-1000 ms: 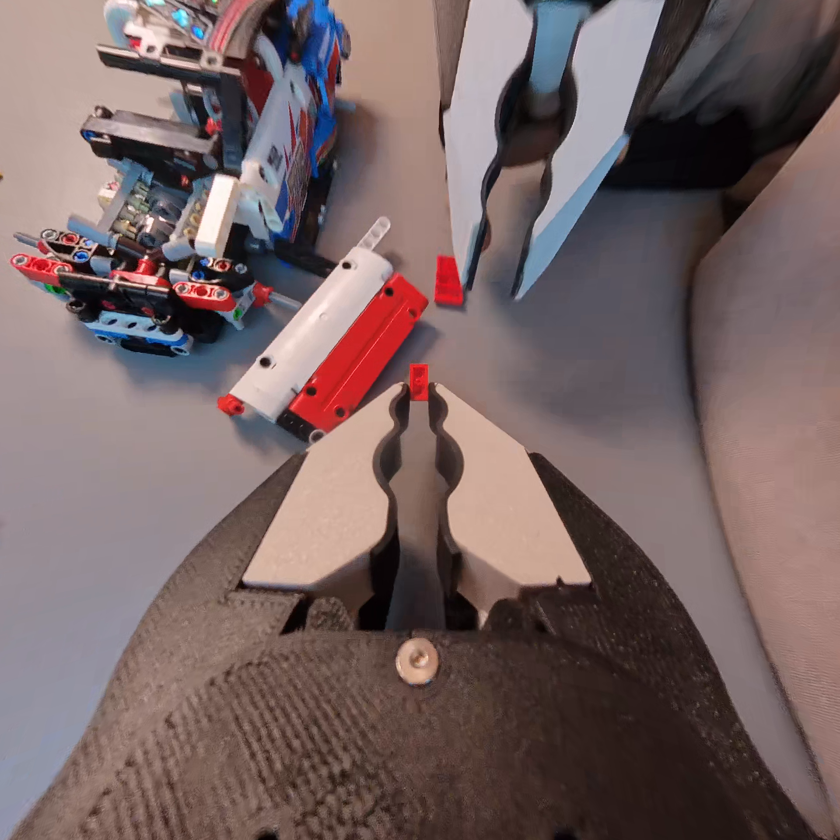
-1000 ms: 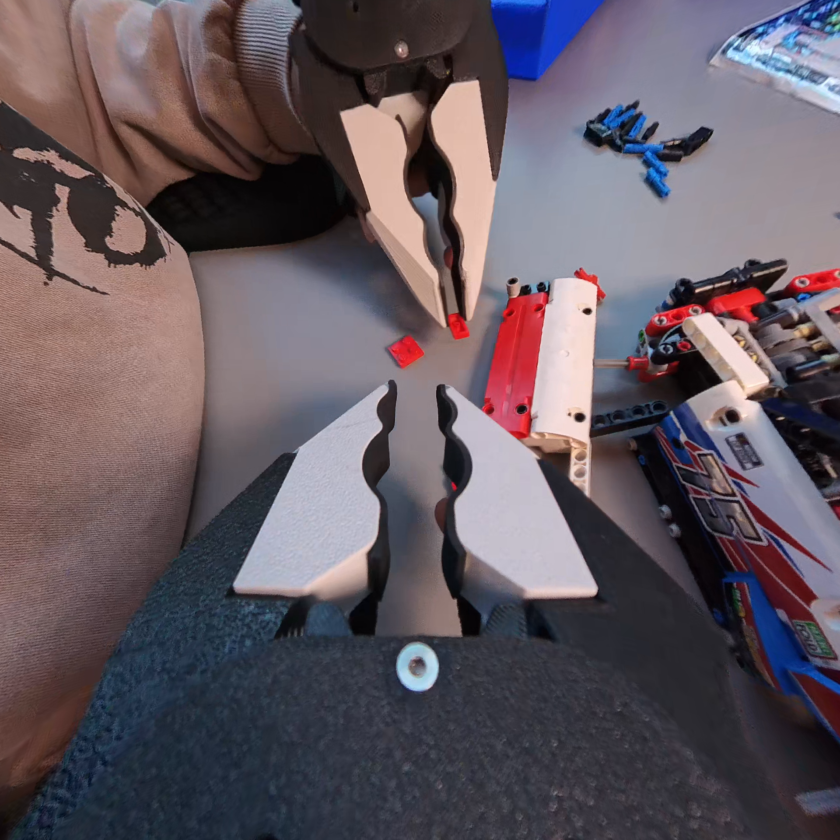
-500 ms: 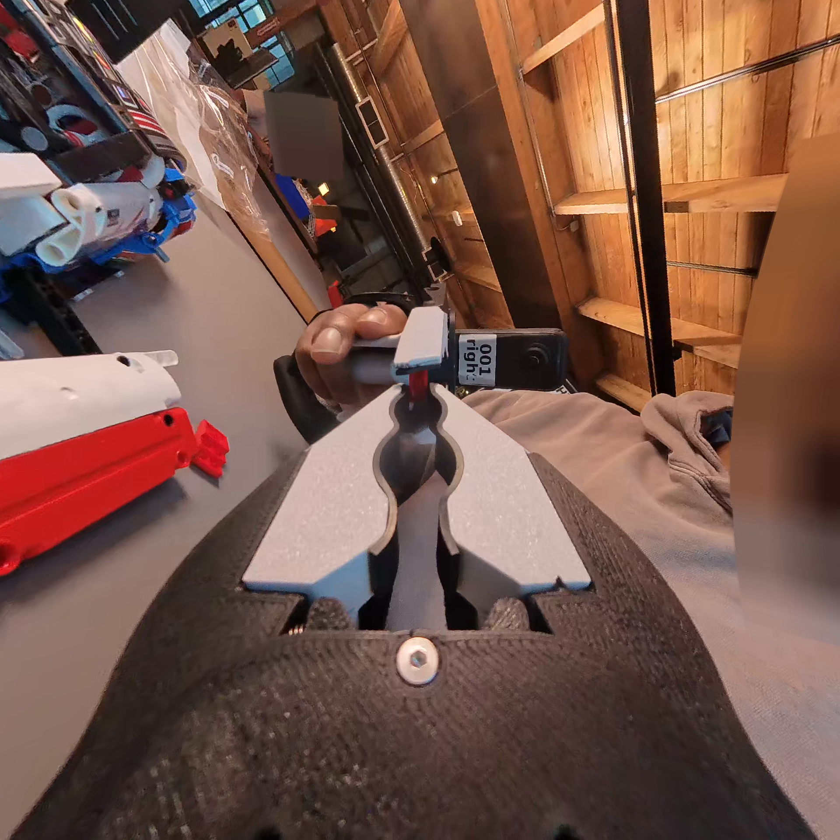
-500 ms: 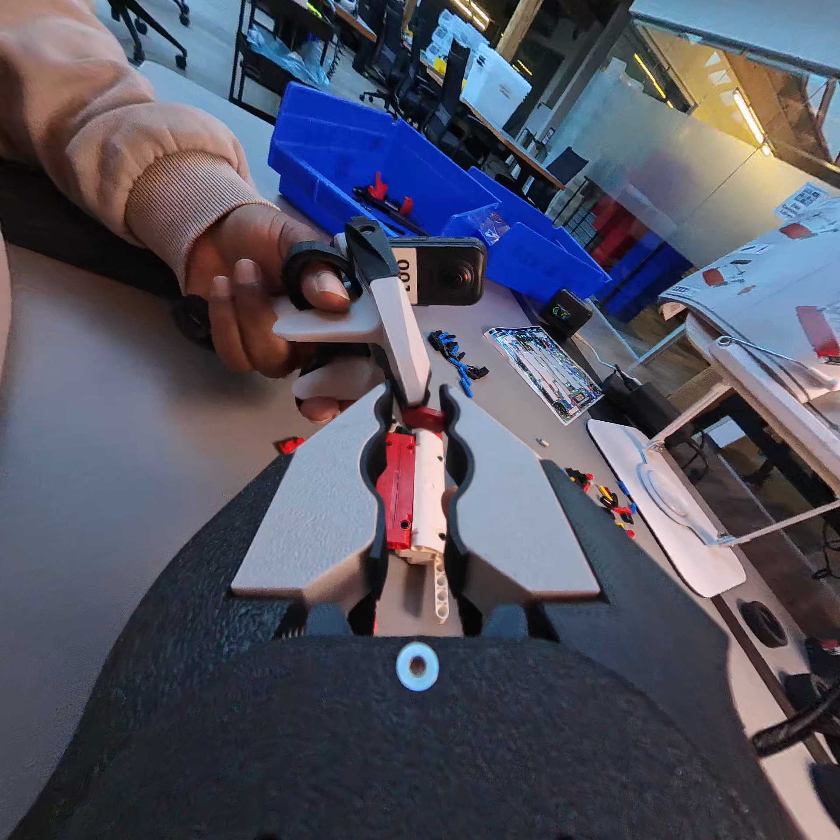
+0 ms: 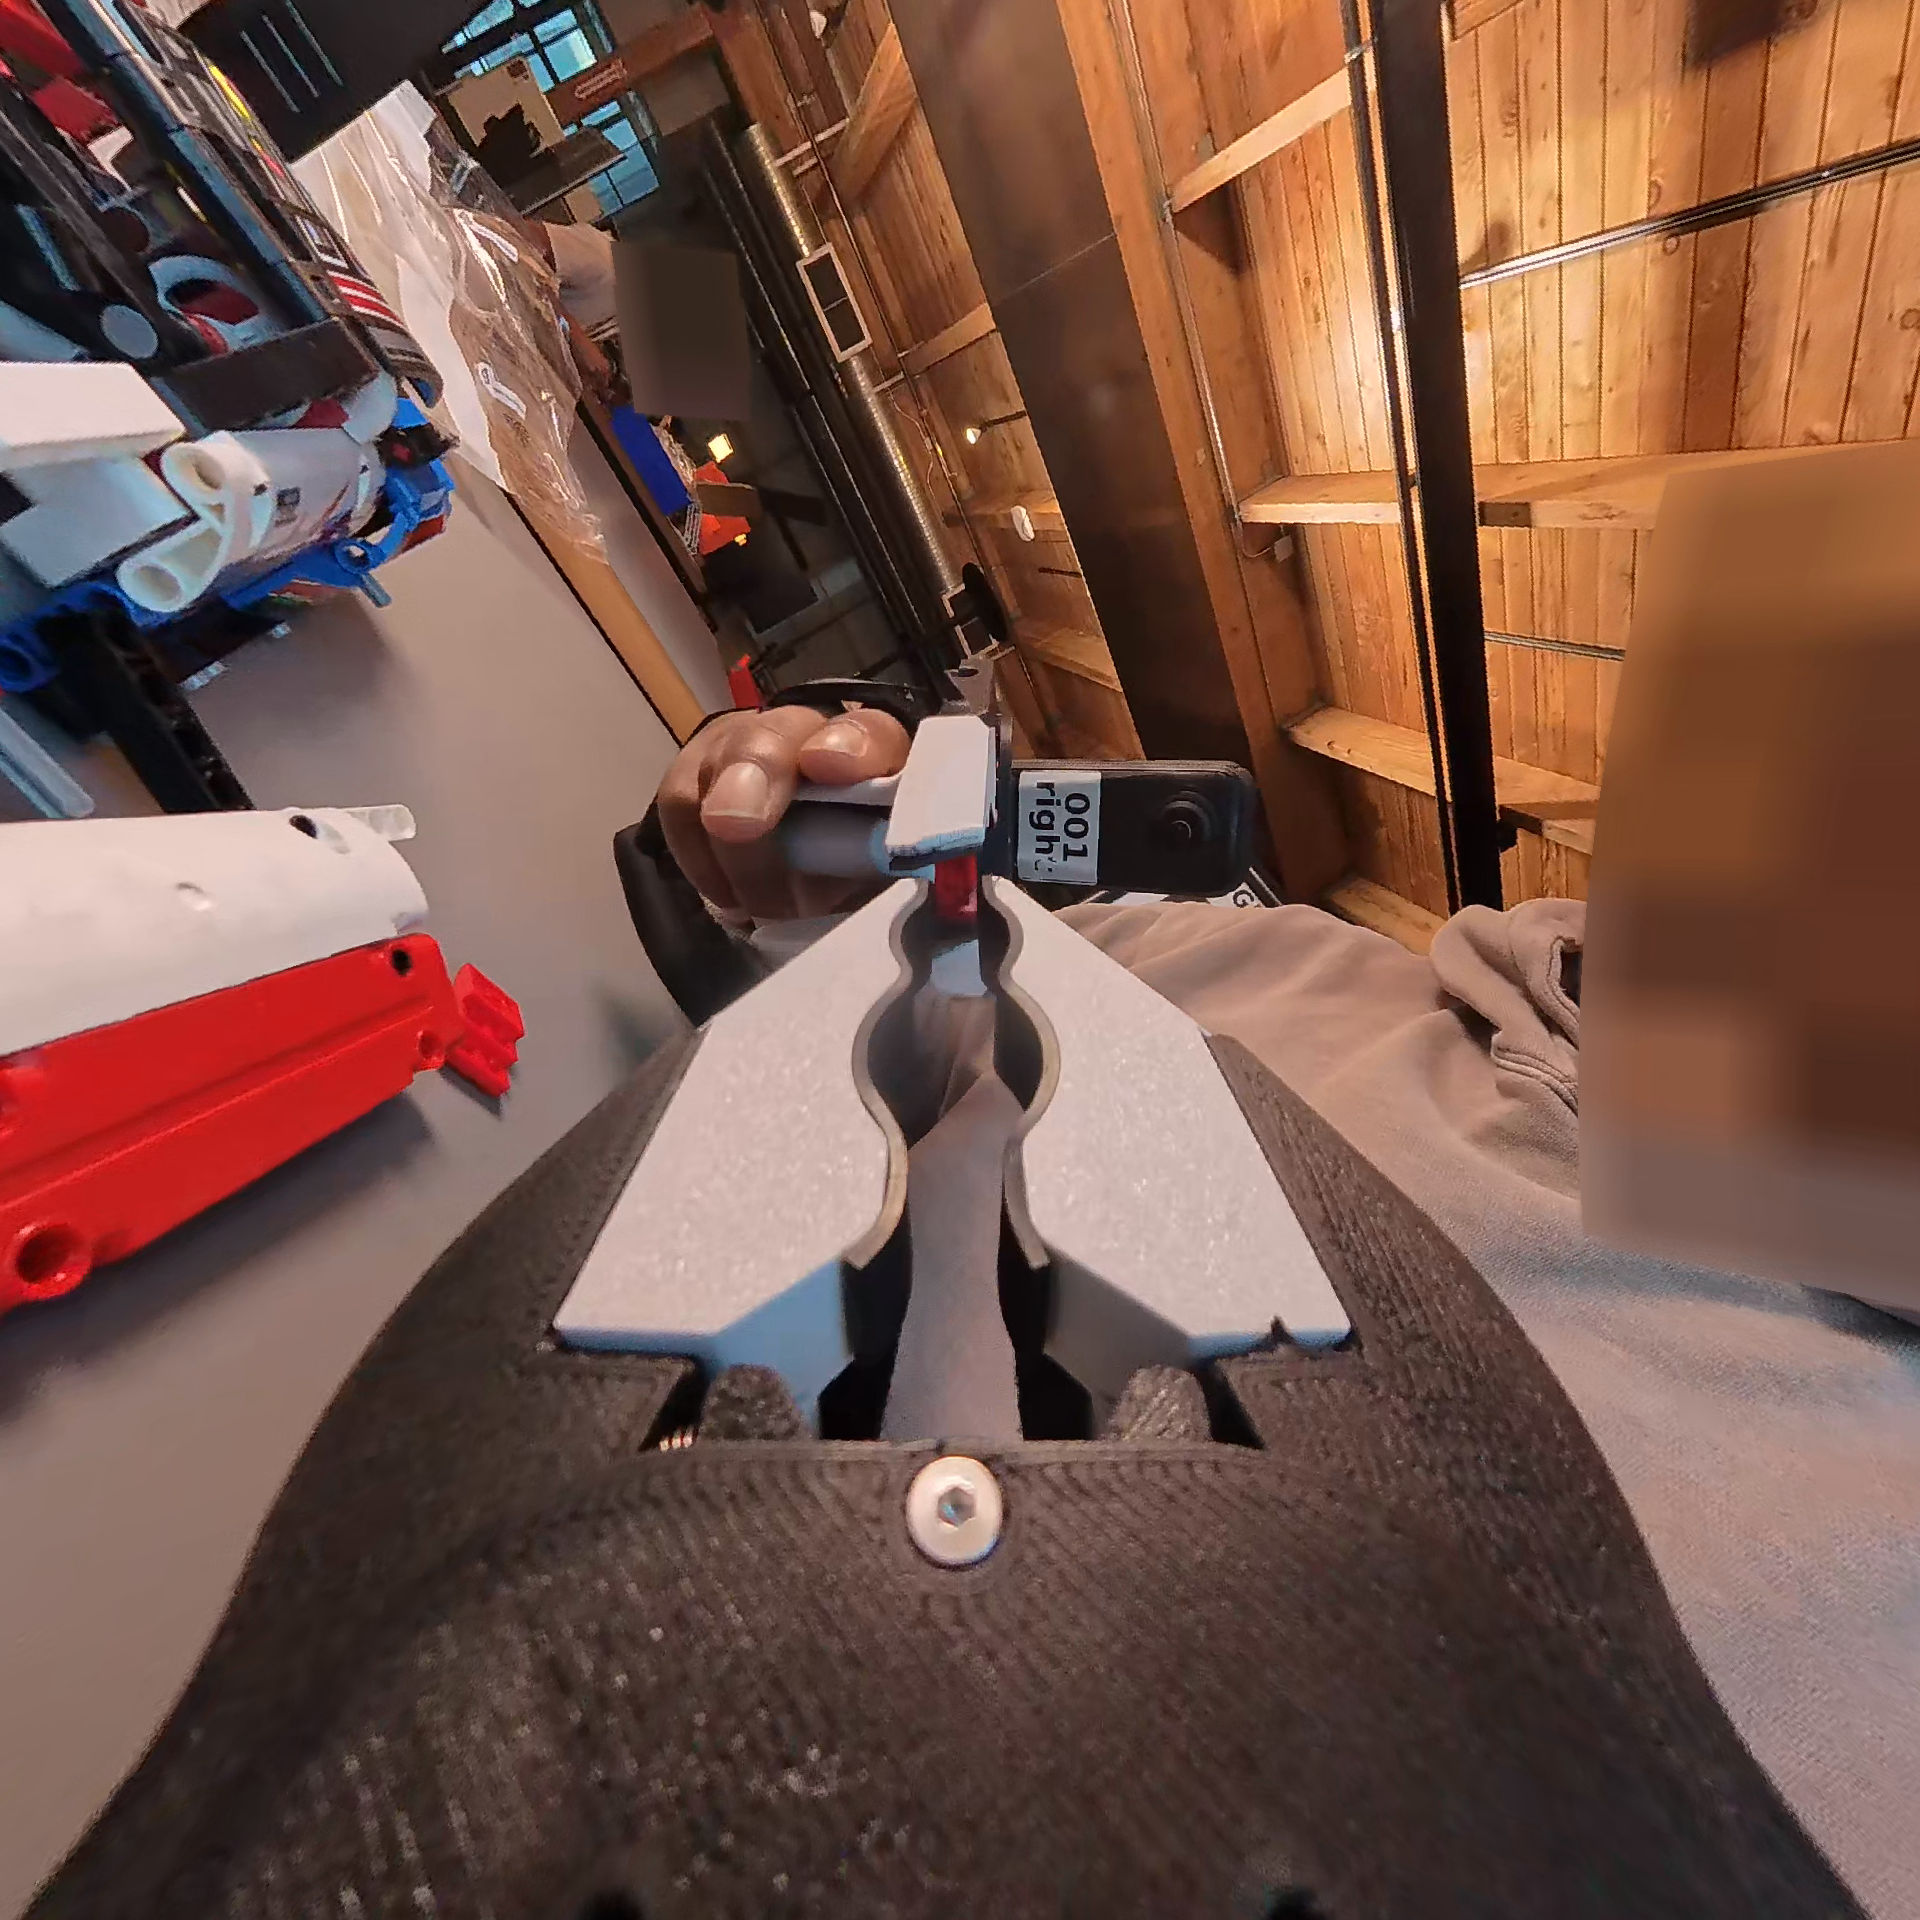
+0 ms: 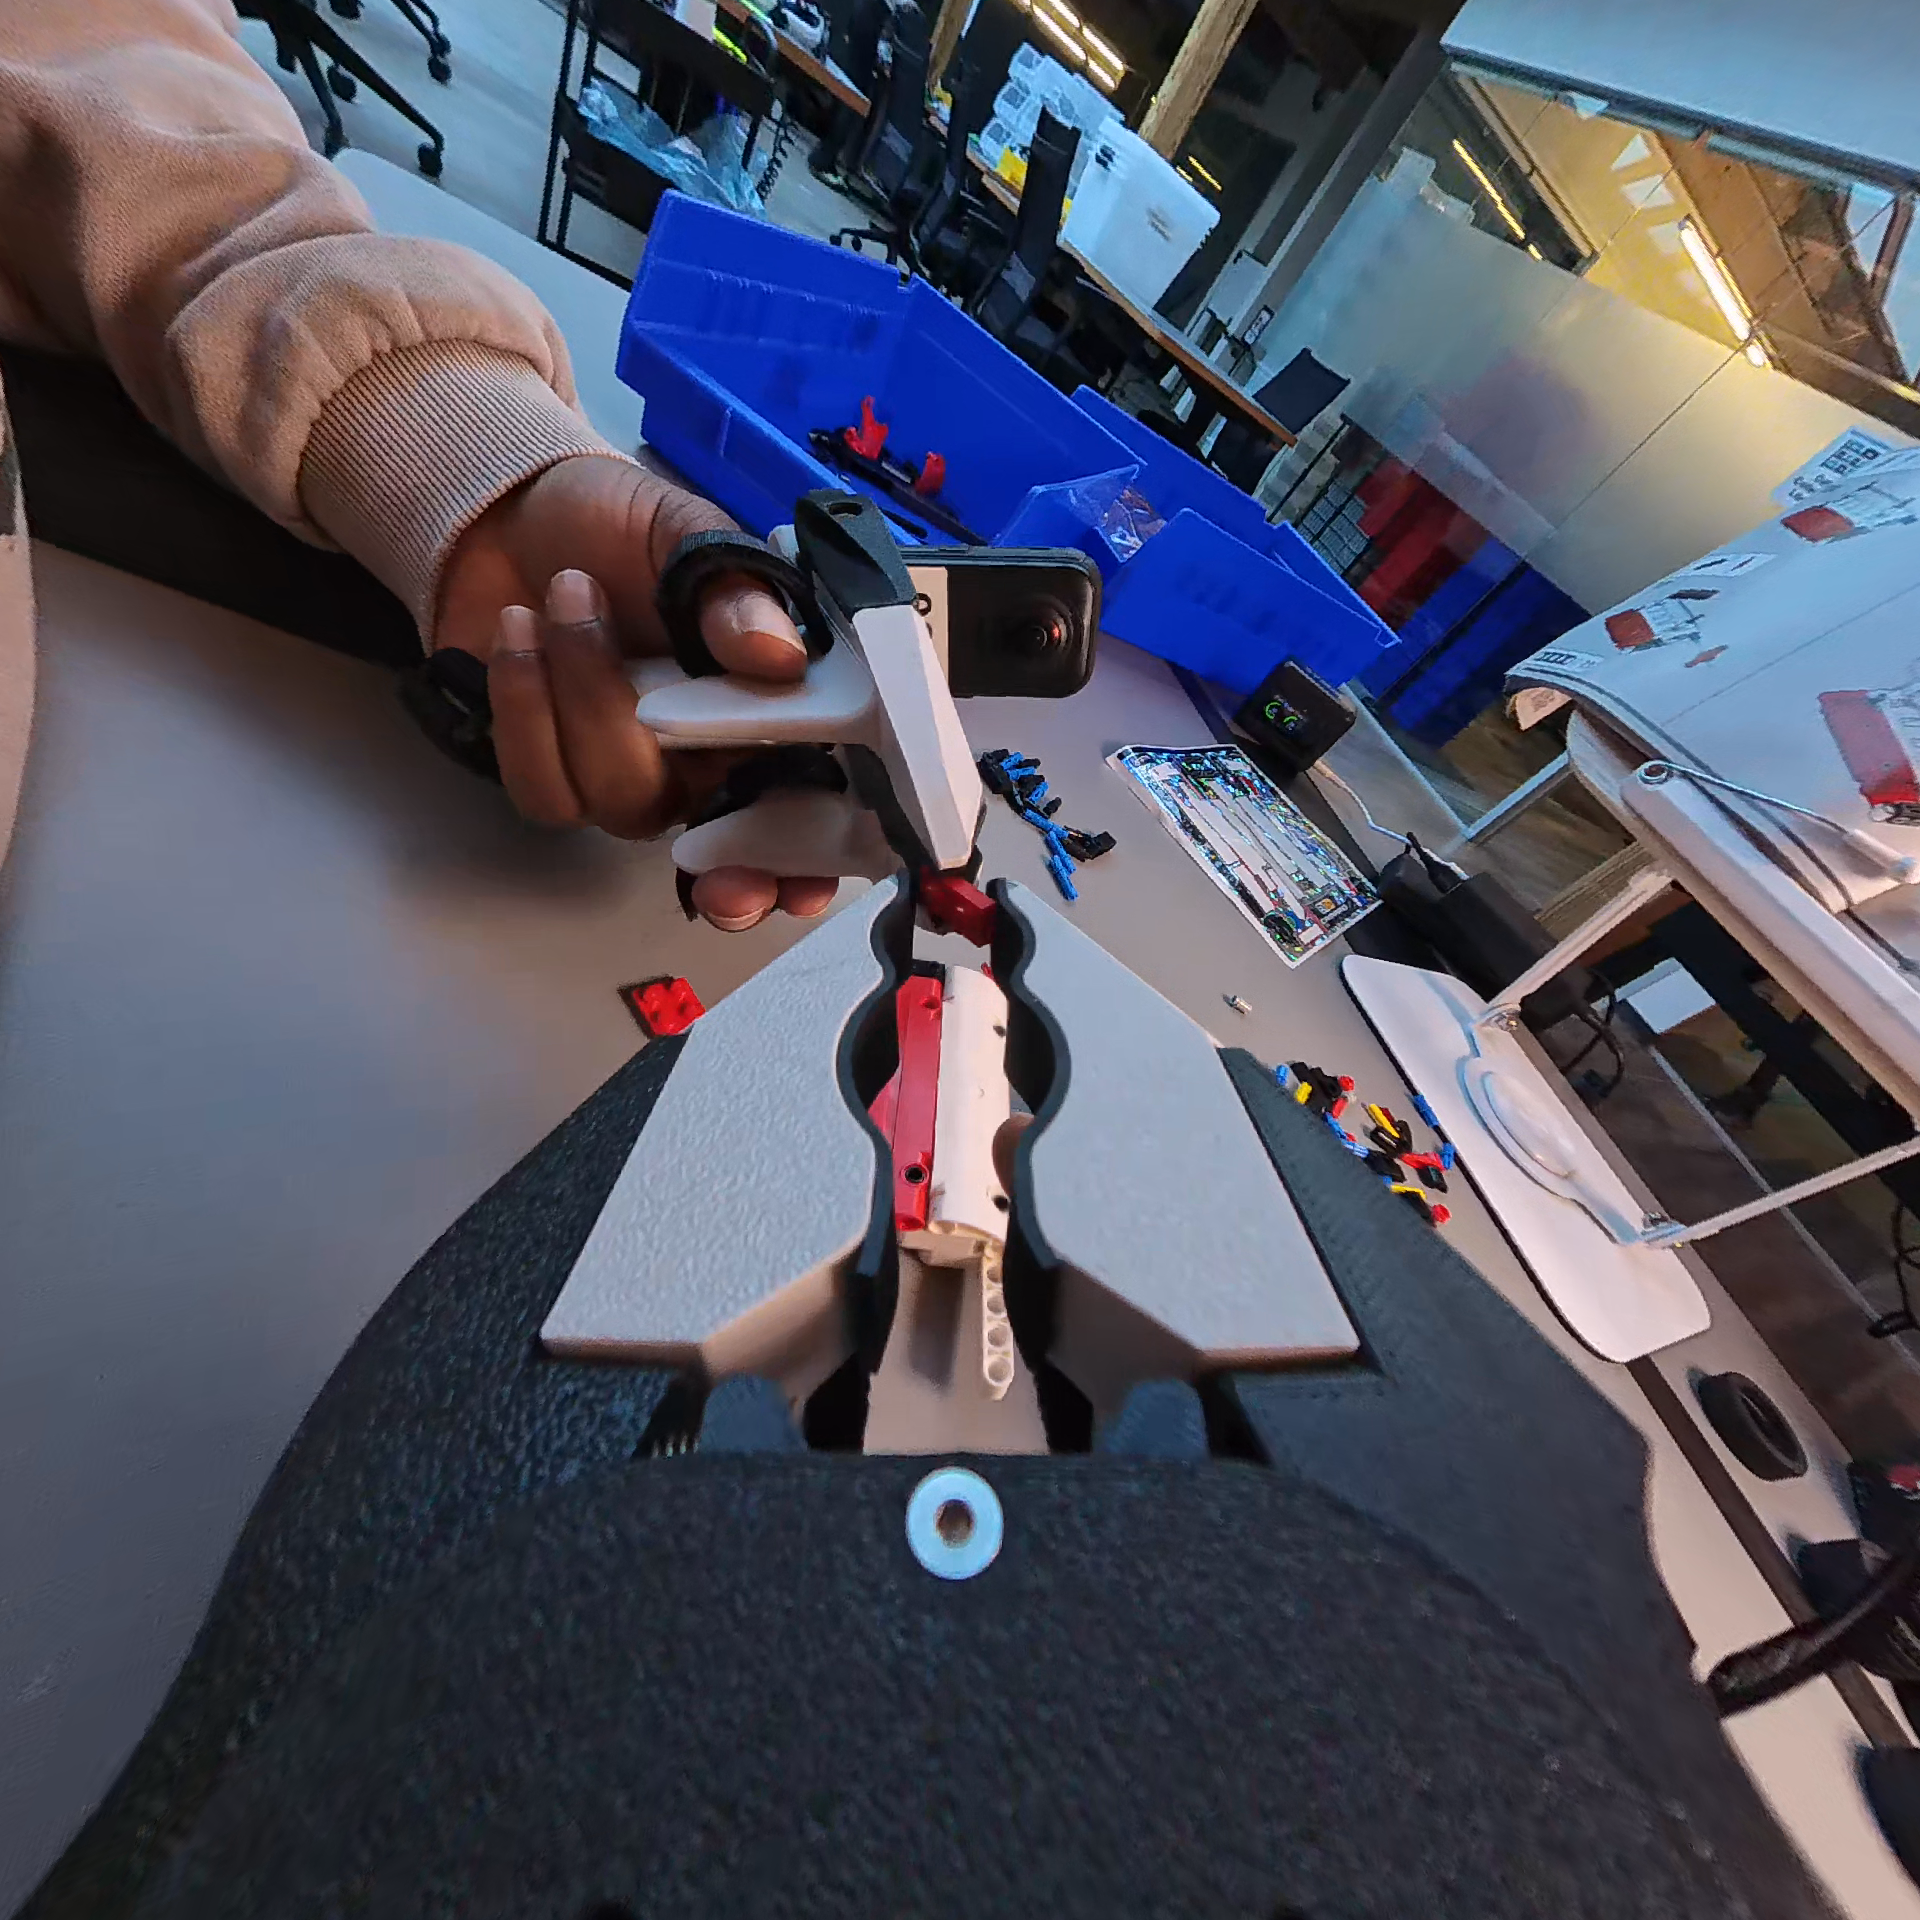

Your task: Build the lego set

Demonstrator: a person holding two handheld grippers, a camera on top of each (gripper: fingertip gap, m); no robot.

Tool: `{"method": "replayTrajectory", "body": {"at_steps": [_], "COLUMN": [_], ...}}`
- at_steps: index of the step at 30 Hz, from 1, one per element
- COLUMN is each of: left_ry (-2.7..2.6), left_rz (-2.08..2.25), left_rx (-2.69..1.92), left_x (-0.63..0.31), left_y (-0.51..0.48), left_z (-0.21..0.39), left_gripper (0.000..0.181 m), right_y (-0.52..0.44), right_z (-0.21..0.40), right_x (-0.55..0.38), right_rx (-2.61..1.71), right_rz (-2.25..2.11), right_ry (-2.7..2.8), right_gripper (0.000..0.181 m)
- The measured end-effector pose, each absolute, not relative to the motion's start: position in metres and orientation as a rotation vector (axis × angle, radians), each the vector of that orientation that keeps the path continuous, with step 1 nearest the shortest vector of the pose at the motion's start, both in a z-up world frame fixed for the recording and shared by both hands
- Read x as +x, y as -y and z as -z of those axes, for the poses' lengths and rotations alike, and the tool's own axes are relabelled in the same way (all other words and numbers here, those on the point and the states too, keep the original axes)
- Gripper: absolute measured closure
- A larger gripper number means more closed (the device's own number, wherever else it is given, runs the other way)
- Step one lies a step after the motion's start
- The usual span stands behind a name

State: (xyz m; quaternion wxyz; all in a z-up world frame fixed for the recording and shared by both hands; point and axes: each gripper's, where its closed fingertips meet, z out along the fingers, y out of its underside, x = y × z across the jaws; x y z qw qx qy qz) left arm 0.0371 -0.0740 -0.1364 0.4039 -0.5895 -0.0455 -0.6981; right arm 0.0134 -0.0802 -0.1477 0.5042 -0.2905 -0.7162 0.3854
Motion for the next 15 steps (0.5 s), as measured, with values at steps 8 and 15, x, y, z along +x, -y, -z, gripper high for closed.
{"method": "replayTrajectory", "body": {"at_steps": [8, 15], "left_ry": [0.094, 0.14], "left_rz": [1.737, 1.715], "left_rx": [-1.498, -1.464], "left_x": [0.036, 0.024], "left_y": [0.074, 0.071], "left_z": [0.137, 0.135], "left_gripper": [0.177, 0.177], "right_y": [0.081, 0.076], "right_z": [0.148, 0.141], "right_x": [0.014, 0.012], "right_rx": [-0.703, -0.742], "right_rz": [-0.936, -0.969], "right_ry": [1.732, 1.681], "right_gripper": [0.173, 0.163]}}
